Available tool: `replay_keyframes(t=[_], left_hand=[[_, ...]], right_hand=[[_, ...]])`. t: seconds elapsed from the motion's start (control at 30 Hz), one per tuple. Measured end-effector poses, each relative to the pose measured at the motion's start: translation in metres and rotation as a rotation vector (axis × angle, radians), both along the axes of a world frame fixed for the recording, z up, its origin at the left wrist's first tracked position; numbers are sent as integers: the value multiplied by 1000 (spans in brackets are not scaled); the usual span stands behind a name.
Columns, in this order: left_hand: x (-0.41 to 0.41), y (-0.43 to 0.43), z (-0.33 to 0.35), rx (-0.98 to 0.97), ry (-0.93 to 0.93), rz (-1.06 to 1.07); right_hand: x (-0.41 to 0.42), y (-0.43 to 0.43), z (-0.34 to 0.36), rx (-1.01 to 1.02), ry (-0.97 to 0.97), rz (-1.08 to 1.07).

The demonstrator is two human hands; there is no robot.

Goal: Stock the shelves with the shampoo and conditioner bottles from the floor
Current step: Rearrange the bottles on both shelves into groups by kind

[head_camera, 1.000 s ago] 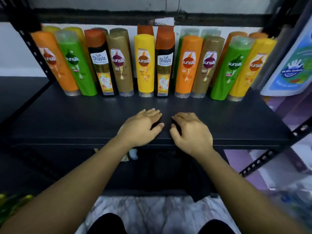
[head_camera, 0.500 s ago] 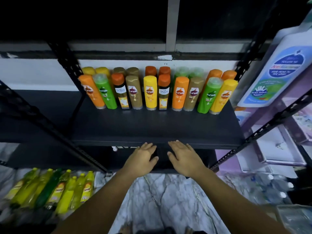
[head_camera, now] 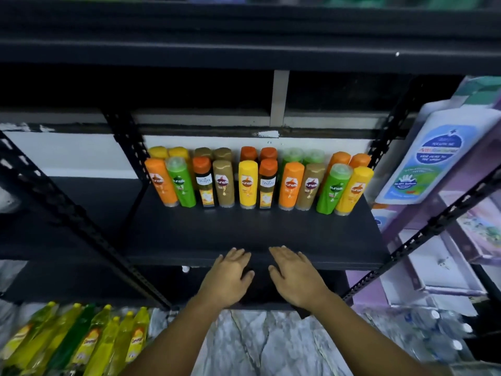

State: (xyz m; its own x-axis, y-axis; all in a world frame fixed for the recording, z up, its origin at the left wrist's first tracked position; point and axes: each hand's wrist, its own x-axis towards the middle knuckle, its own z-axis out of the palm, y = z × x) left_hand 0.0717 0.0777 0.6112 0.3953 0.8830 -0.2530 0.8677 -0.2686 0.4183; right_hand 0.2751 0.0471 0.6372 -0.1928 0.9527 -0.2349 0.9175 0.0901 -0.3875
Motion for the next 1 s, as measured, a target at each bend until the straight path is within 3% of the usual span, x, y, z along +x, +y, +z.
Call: replay_keyframes(t=[0.4, 0.73, 1.0], left_hand=[[-6, 61, 76, 97, 37, -191], [32, 42, 171, 266, -46, -42], [30, -11, 269, 413, 23, 76]], right_hand=[[-8, 27, 48, 131, -12, -123], [57, 37, 153, 291, 17, 146], [63, 22, 235, 394, 52, 355]])
